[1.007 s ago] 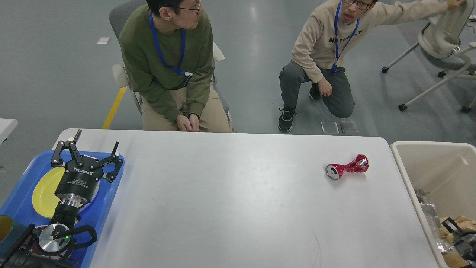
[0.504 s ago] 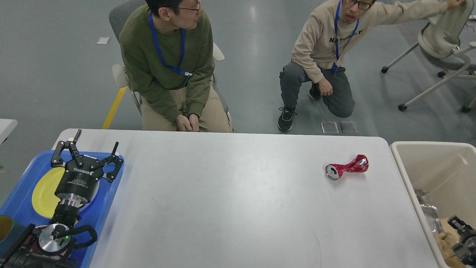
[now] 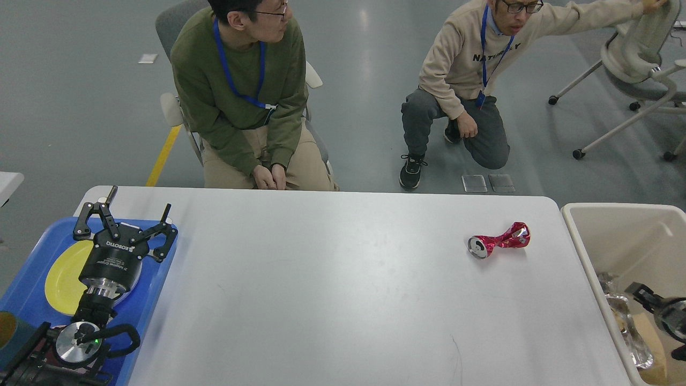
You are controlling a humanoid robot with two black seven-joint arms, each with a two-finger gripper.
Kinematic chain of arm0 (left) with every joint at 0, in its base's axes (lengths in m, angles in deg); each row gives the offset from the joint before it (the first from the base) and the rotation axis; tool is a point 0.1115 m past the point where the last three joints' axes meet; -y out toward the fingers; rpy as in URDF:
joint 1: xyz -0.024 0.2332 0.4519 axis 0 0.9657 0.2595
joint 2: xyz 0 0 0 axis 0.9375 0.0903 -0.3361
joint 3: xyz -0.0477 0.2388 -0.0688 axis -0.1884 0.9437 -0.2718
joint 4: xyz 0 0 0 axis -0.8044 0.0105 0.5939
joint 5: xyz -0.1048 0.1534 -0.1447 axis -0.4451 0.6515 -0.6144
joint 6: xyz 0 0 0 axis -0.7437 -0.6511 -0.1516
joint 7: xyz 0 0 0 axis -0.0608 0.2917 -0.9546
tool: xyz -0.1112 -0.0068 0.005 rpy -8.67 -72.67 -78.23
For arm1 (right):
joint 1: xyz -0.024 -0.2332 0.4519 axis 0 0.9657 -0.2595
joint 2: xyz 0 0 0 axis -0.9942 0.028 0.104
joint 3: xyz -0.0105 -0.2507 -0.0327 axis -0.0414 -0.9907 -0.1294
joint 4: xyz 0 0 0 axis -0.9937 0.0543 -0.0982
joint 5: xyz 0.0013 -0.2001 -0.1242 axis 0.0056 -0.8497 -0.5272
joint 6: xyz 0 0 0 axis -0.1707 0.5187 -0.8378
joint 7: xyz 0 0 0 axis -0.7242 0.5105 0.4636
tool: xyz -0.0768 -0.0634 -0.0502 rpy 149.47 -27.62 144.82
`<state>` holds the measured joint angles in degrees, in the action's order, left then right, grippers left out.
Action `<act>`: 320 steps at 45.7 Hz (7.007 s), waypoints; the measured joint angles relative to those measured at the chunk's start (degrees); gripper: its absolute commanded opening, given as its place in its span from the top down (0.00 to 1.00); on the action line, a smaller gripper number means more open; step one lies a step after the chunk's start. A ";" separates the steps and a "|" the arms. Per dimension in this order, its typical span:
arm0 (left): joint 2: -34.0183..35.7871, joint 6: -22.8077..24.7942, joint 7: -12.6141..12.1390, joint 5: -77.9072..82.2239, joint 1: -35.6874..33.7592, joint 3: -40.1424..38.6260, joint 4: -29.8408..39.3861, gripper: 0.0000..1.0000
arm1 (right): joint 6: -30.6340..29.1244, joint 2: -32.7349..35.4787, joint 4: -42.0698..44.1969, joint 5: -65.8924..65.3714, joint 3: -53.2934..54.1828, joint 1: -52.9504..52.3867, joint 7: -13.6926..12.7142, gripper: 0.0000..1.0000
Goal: Tidy desktop
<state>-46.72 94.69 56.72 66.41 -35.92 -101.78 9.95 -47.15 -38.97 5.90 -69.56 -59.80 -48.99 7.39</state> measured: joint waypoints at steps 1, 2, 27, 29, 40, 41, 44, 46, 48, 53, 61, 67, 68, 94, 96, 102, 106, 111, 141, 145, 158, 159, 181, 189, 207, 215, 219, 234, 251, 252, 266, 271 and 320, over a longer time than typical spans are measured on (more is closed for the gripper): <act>0.00 -0.01 0.00 0.00 0.00 0.00 0.00 0.04 | -1.00 0.18 -1.17 -0.68 -0.97 -1.56 -0.27 0.00; 0.00 -0.03 0.00 0.00 -0.01 0.00 0.00 0.04 | -2.52 0.41 -3.17 -1.57 -2.57 -4.09 -0.68 0.00; -0.06 -0.01 0.00 0.00 0.06 0.00 0.00 0.04 | -27.87 -3.16 -50.03 -3.42 -32.52 -66.80 -1.56 0.00; -0.06 -0.01 0.00 0.00 0.07 0.00 0.00 0.04 | -32.05 -4.27 -51.42 -3.38 -32.57 -70.45 -1.55 0.00; -0.06 0.00 0.00 0.00 0.08 0.00 0.00 0.04 | -43.09 -8.62 -65.40 -3.36 -29.81 -90.09 -1.48 0.00; -0.06 0.00 0.00 0.00 0.08 0.00 0.00 0.04 | -43.10 -8.67 -66.86 -3.34 -29.36 -91.53 -1.48 0.00; -0.05 -0.01 0.00 0.00 0.08 0.00 0.00 0.04 | -42.93 -8.91 -71.28 -3.06 -28.18 -96.18 -1.49 0.00; -0.05 -0.03 0.00 0.00 0.09 0.00 0.00 0.04 | -42.65 -9.54 -73.85 -2.86 -27.58 -99.01 -1.49 0.00; -0.05 -0.05 0.00 0.00 0.08 0.00 0.00 0.04 | -42.39 -10.39 -75.65 -2.77 -27.28 -100.97 -1.41 0.00; 0.01 -0.08 0.00 0.00 0.08 0.00 0.00 0.04 | -41.95 -12.51 -77.95 -2.70 -26.93 -103.24 -1.25 0.00; 0.02 -0.09 0.00 0.00 0.08 -0.03 0.00 0.04 | -41.56 -12.70 -78.22 -2.60 -26.88 -103.67 -1.22 0.00; 0.00 -0.09 0.00 0.00 0.08 -0.03 0.00 0.04 | -41.45 -12.31 -78.04 -1.79 -26.88 -103.49 -1.16 0.00; -0.01 -0.09 0.00 0.00 0.08 -0.03 0.00 0.04 | -41.44 -12.20 -77.95 -1.34 -26.88 -103.45 -1.16 0.00; -0.06 -0.09 0.00 0.00 0.08 -0.03 0.00 0.04 | -15.38 -7.16 -65.75 25.25 -24.90 -74.64 -1.24 0.00; -0.06 -0.09 0.00 0.00 0.08 -0.03 0.00 0.04 | -11.81 -6.80 -64.32 25.79 -23.78 -71.56 -1.23 0.00; -0.06 -0.05 0.00 0.00 0.08 -0.03 0.00 0.04 | -5.35 -6.34 -56.43 26.30 -18.41 -59.63 -1.27 0.00; -0.06 -0.01 0.00 0.00 0.08 -0.03 0.00 0.04 | -4.79 -6.24 -49.52 26.32 -14.53 -51.45 -1.42 0.00; -0.04 0.00 0.00 0.00 0.08 -0.03 0.00 0.04 | -3.98 -7.17 -39.62 26.14 -10.70 -40.70 -1.48 0.00; -0.04 0.00 0.00 0.00 0.08 -0.03 0.00 0.04 | -3.47 -20.69 1.41 24.94 2.03 -11.94 -1.49 0.00; -0.05 0.00 0.00 0.00 0.07 -0.02 0.00 0.04 | -2.89 -21.16 2.68 24.93 2.22 -10.84 -1.41 0.00; -0.05 -0.01 0.00 0.00 0.05 0.00 0.00 0.04 | 0.63 -22.78 5.12 24.92 2.30 -8.91 -0.98 0.01; -0.05 -0.02 0.00 0.00 0.05 0.00 0.00 0.04 | 0.73 -22.79 5.14 24.92 2.38 -8.90 -0.96 0.01; -0.05 -0.06 0.00 0.00 0.05 -0.05 0.00 0.04 | 1.23 -22.88 5.26 24.98 4.91 -8.79 -0.74 0.16; -0.06 -0.06 0.00 0.00 0.05 -0.04 0.00 0.04 | 1.27 -22.90 5.26 25.00 5.77 -8.79 -0.71 0.18; -0.06 -0.03 0.00 0.00 0.02 -0.02 0.00 0.04 | 3.14 -23.62 5.26 25.00 5.89 -8.33 -0.65 0.31; -0.04 -0.01 0.00 0.00 0.02 -0.02 0.00 0.04 | 3.17 -23.90 5.17 25.01 5.91 -8.26 -0.62 0.63; -0.04 -0.01 0.00 0.00 0.02 -0.02 0.00 0.04 | 3.00 -24.07 5.03 25.01 5.91 -8.26 -0.62 0.77; -0.04 0.01 0.00 0.00 0.02 -0.04 0.00 0.04 | 2.15 -23.86 4.49 24.93 5.93 -8.23 -1.27 1.00; -0.04 0.00 0.00 0.00 0.02 -0.05 0.00 0.04 | 1.87 -21.01 -1.82 24.66 5.73 -10.94 -3.33 1.00; -0.04 -0.01 0.00 0.00 0.02 -0.04 0.00 0.04 | 1.85 -20.04 -3.68 24.45 5.57 -11.96 -3.82 1.00; -0.05 -0.04 0.00 0.00 -0.02 -0.03 0.00 0.04 | -3.60 -5.47 -30.58 14.45 -0.18 -34.07 -8.06 1.00; -0.05 -0.04 0.00 0.00 -0.01 -0.03 0.00 0.04 | -10.54 -2.87 -38.14 13.46 -8.11 -44.86 -8.20 1.00; 0.00 -0.03 0.00 0.00 0.02 -0.06 0.00 0.04 | -32.04 8.53 -72.50 -4.34 -35.96 -92.61 -7.79 1.00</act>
<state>-46.72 94.65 56.72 66.41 -35.90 -101.83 9.95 -79.19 -30.44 -66.60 -73.91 -95.75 -141.59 -0.41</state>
